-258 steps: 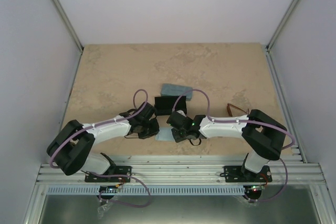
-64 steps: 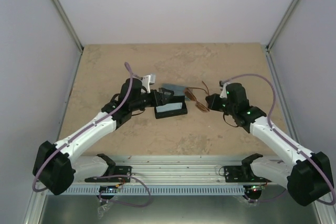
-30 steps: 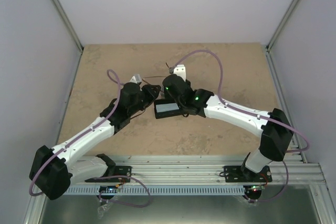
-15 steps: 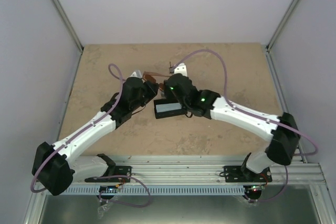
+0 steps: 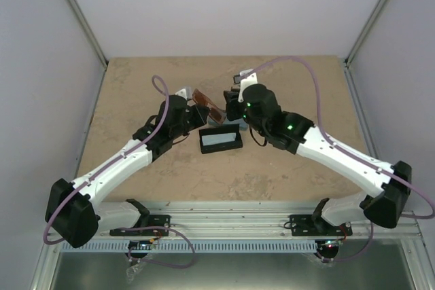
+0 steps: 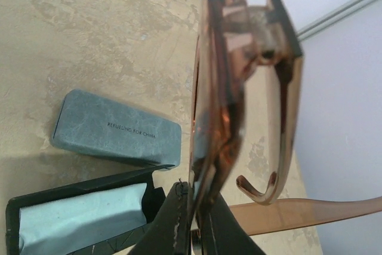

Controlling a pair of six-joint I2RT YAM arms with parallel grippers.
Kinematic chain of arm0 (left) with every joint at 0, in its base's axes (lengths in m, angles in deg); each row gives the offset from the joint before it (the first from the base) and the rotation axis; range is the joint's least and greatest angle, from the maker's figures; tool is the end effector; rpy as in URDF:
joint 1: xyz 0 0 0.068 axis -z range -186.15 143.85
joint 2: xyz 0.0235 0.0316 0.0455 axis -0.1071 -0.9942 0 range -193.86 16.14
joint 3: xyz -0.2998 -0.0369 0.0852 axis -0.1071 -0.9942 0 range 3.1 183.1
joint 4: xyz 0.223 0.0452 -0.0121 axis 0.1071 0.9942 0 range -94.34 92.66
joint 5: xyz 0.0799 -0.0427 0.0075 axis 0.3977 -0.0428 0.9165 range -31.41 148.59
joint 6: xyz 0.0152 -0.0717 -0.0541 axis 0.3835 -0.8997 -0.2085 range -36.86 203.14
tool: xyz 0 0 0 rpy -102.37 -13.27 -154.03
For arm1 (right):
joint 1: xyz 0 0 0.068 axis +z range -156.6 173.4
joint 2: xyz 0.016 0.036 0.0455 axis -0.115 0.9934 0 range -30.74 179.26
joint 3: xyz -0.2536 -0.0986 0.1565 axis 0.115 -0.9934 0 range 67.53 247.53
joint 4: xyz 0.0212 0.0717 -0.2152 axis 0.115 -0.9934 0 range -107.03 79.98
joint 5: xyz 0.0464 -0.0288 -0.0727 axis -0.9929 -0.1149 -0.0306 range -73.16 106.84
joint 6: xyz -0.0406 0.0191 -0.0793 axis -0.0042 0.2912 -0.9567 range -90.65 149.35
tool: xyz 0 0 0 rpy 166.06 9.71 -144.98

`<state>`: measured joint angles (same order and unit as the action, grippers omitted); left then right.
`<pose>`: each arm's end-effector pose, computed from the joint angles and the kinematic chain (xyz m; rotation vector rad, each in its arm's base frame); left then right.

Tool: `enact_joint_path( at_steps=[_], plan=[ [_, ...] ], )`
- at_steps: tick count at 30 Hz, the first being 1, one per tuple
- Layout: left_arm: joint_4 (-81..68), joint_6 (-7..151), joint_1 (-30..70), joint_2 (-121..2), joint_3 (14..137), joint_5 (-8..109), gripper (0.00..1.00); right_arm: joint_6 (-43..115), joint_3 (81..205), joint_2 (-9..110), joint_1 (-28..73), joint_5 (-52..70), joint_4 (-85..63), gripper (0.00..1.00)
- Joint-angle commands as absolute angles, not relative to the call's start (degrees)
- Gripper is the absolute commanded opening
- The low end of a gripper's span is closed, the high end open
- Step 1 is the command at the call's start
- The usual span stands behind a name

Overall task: Organize the sunglasses
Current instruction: Fold the sunglasses.

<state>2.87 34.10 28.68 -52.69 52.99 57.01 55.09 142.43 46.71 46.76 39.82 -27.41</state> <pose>0.2172 -0.1538 0.3196 -0.2491 2.1472 -0.9222 0.2075 0.2256 0.4122 -0.1916 1.9191 0.5532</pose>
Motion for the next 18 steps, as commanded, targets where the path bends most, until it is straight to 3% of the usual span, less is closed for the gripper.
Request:
enact_joint_path(
  at_steps=[1, 6, 11, 18],
  plan=[
    [2.06, 37.87, 28.49, -51.82, 55.08, 54.39, 0.00, 55.53, 142.80, 49.12, 46.64, 37.08, -29.49, 0.23],
    [-0.45, 40.97, 28.49, -52.27, 55.22, 46.33, 0.00, 52.21, 143.99, 52.79, 45.72, 25.26, -28.41, 0.23],
    [-0.18, 40.79, 28.53, -51.66, 55.81, 44.80, 0.00, 50.86, 146.19, 55.92, 45.70, 21.93, -31.77, 0.22],
    [-0.31, 40.40, 28.49, -51.69, 55.81, 44.00, 0.00, 50.59, 146.26, 54.85, 45.58, 20.10, -32.46, 0.30]
  ],
)
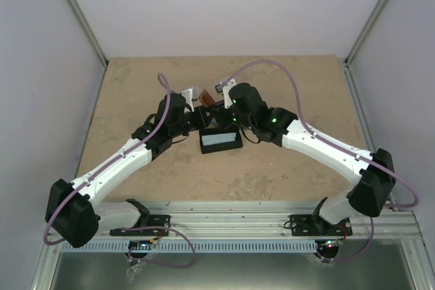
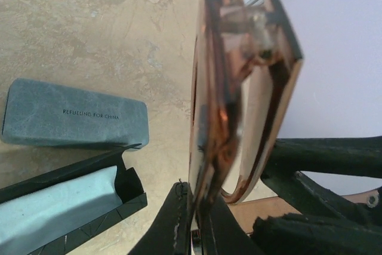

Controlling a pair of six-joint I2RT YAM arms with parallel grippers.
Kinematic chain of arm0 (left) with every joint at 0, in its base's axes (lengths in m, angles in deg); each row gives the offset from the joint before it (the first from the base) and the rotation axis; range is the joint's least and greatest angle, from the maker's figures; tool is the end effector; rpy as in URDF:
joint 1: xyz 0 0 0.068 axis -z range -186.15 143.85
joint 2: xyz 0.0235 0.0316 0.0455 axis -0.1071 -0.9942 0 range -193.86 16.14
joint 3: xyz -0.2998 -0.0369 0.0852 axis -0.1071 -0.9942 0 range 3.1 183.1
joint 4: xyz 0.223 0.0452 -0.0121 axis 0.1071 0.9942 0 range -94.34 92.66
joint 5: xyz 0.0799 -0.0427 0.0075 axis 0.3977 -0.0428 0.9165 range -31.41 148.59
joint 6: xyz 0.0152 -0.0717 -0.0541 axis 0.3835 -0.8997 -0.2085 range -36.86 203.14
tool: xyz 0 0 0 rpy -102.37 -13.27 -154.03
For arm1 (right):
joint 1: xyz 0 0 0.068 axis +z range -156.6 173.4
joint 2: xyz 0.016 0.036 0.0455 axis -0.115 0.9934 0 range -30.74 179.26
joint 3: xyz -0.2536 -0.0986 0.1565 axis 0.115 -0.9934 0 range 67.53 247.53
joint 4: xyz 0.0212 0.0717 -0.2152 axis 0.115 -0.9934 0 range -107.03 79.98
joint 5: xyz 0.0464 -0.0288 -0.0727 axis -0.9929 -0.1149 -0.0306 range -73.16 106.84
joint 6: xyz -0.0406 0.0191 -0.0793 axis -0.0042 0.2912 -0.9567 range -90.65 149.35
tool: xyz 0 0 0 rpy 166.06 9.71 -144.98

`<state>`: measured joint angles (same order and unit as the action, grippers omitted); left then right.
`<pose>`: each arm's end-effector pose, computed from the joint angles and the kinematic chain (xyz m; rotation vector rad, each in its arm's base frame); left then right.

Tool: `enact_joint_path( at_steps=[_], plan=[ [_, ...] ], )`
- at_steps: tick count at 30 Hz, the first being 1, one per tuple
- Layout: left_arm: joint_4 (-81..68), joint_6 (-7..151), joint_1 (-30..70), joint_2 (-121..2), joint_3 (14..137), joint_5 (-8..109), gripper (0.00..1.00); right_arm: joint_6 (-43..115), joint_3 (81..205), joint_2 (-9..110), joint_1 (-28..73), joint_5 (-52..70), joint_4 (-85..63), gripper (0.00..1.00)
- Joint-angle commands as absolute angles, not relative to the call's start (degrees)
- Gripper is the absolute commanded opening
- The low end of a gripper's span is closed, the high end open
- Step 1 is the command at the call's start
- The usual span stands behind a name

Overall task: Organize the sunglasses
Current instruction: Fold the sunglasses.

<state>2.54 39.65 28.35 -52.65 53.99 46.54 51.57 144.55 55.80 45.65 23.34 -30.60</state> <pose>0.2096 -0.1647 0.3275 -0.0240 2.1634 -1.0461 0.2224 0.2722 0.3660 -0.4918 2.1062 0.6561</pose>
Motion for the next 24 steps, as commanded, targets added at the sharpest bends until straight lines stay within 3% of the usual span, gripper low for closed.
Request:
enact_joint_path(
  at_steps=[1, 8, 12, 17, 24],
  plan=[
    [0.20, 40.30, 28.48, -51.70, 55.90, 44.62, 0.00, 50.78, 146.24, 54.17, 45.59, 20.28, -32.37, 0.32],
    [6.98, 35.36, 27.44, -51.44, 56.35, 56.17, 0.00, 53.27, 138.72, 43.45, 45.44, 22.61, -26.08, 0.37],
    [7.10, 33.75, 26.43, -51.03, 55.61, 55.21, 0.00, 57.28, 132.53, 37.88, 45.25, 32.88, -26.64, 0.33],
    [6.00, 34.11, 26.37, -50.70, 56.28, 50.55, 0.00, 62.00, 133.90, 42.70, 44.12, 42.15, -36.72, 0.18],
    [3.91, 35.68, 26.39, -51.69, 56.85, 42.01, 0.00, 54.67, 140.51, 50.56, 44.43, 30.89, -33.33, 0.15]
  ],
)
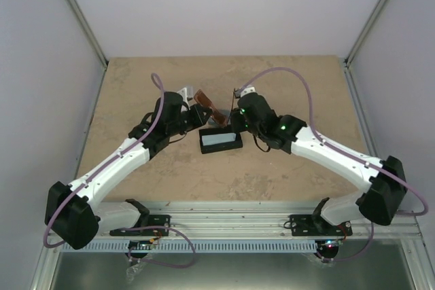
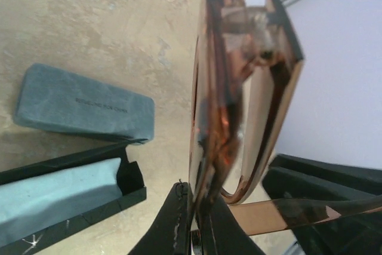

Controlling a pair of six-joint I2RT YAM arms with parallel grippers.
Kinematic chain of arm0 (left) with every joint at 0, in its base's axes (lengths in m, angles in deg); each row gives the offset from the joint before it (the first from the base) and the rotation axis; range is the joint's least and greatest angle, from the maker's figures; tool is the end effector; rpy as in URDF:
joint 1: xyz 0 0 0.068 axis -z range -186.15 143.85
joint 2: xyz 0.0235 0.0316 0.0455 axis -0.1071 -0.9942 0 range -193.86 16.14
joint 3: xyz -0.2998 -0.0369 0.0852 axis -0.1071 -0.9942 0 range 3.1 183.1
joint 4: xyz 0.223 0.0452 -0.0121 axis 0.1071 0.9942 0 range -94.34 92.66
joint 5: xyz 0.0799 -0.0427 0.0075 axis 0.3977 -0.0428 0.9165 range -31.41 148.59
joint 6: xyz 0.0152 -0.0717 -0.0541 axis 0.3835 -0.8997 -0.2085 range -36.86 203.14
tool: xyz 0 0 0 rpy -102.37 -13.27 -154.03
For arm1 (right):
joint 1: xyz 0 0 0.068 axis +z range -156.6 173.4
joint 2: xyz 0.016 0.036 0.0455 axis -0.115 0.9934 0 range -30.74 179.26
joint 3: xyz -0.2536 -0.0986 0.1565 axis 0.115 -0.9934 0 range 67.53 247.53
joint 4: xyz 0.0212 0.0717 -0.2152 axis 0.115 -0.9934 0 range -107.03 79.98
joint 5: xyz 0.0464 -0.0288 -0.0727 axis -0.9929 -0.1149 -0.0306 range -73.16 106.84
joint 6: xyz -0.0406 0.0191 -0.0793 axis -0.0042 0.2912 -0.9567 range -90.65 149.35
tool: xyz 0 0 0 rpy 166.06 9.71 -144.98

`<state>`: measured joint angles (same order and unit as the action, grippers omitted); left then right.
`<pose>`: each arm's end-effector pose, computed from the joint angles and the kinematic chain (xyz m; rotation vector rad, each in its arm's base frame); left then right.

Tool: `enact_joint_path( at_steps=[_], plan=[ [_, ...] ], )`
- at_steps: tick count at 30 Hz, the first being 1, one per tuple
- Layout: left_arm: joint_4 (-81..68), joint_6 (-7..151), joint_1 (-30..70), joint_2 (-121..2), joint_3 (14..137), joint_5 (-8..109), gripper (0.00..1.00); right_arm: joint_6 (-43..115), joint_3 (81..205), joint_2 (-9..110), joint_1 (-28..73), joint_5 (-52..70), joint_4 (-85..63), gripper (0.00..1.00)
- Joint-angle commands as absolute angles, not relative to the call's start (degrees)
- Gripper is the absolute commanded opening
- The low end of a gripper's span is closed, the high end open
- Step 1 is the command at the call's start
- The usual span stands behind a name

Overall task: Organize the sunglasses
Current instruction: Fold the sunglasses.

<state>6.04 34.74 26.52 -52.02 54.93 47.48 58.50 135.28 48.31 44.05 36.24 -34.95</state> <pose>0.2113 -0.1541 0.3274 -0.1707 2.1992 -1.0447 0.2112 0.2148 0.3429 -0.2216 2.1822 0.4243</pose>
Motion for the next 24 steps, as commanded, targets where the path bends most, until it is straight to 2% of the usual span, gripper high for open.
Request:
enact_joint_path(
  at_steps=[1, 5, 9, 16, 24],
  plan=[
    [3.88, 35.89, 26.44, -52.04, 56.95, 41.39, 0.00, 53.62, 141.38, 51.98, 44.46, 28.85, -32.65, 0.15],
    [3.97, 37.06, 26.42, -53.07, 57.14, 38.39, 0.00, 50.85, 143.28, 55.43, 44.79, 23.20, -32.00, 0.17],
    [5.27, 38.20, 26.42, -53.74, 56.98, 38.50, 0.00, 50.20, 141.34, 55.36, 44.48, 24.06, -32.03, 0.21],
    [14.72, 38.37, 26.33, -54.25, 56.04, 49.20, 0.00, 57.77, 128.69, 50.59, 34.72, 31.16, -33.30, 0.22],
    [15.26, 35.92, 26.07, -53.41, 51.03, 49.72, 0.00, 56.05, 119.96, 57.68, 30.88, 27.69, -29.29, 0.21]
  ],
)
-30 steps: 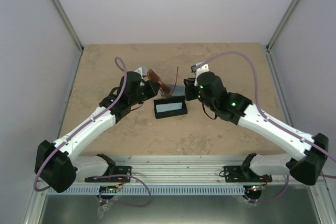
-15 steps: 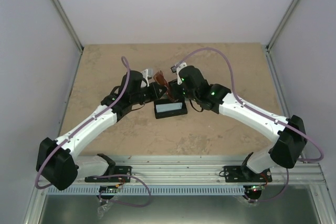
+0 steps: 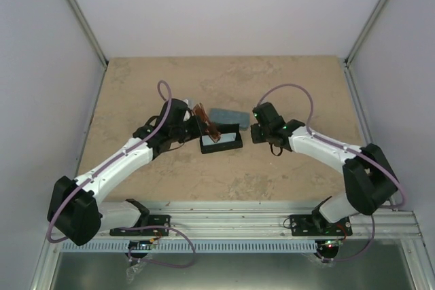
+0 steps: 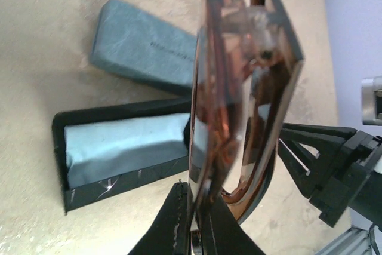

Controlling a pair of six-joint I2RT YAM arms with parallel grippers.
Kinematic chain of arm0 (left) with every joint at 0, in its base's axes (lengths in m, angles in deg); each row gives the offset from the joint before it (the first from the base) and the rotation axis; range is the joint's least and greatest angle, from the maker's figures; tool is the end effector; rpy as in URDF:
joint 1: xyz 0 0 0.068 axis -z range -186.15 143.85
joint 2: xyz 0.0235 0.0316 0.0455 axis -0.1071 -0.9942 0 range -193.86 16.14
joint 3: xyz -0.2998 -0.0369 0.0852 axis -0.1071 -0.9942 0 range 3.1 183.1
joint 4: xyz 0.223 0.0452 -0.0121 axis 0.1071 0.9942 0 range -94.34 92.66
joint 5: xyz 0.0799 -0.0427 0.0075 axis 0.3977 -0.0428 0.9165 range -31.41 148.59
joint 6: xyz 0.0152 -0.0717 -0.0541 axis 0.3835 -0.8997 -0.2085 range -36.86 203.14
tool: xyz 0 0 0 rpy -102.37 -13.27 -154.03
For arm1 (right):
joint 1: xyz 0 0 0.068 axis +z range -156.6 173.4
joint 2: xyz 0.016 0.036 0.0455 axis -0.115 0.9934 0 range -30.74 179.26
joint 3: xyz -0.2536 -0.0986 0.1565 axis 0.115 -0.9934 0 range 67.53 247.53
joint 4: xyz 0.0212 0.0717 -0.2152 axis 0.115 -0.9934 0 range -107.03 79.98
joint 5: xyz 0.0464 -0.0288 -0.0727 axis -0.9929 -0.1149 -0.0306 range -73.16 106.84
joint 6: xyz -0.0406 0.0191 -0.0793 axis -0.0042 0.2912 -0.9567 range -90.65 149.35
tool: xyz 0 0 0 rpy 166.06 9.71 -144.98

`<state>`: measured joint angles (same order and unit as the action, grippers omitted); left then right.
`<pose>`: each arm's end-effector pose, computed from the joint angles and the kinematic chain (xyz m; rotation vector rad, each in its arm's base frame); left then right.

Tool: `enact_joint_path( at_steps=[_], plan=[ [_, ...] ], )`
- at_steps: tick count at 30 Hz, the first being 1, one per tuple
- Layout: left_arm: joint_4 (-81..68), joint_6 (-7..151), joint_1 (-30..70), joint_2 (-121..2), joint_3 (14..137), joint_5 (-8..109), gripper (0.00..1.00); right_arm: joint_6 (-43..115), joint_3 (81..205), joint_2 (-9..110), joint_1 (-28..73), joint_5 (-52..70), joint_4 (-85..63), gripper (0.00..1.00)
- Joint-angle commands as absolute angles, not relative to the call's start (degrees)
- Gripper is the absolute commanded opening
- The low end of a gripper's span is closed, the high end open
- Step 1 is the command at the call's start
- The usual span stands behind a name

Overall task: Organize the sunglasses
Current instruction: Fold the sunglasses, then adjust the sunglasses case at the center of the board.

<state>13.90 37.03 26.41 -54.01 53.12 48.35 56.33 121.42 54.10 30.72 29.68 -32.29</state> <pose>0.2061 -0.1487 0.2903 -0.1799 2.3940 -0.9016 0.2450 0.1640 0.2396 -0.1309 2.4744 0.2023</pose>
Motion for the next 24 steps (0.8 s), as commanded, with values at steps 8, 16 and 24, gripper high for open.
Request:
enact_joint_path(
  at_steps=[8, 16, 24],
  plan=[
    [16.05, 34.80, 25.77, -51.94, 49.19, 50.24, 0.00, 54.20, 119.94, 65.40, 33.04, 21.66, -23.97, 0.22],
    [19.40, 33.70, 25.28, -50.31, 48.85, 52.49, 0.00, 56.48, 119.99, 67.74, 37.37, 19.93, -22.05, 0.22],
    [24.12, 30.02, 24.28, -47.75, 48.37, 55.95, 0.00, 65.40, 119.47, 69.14, 42.31, 18.01, -17.08, 0.22]
  ],
)
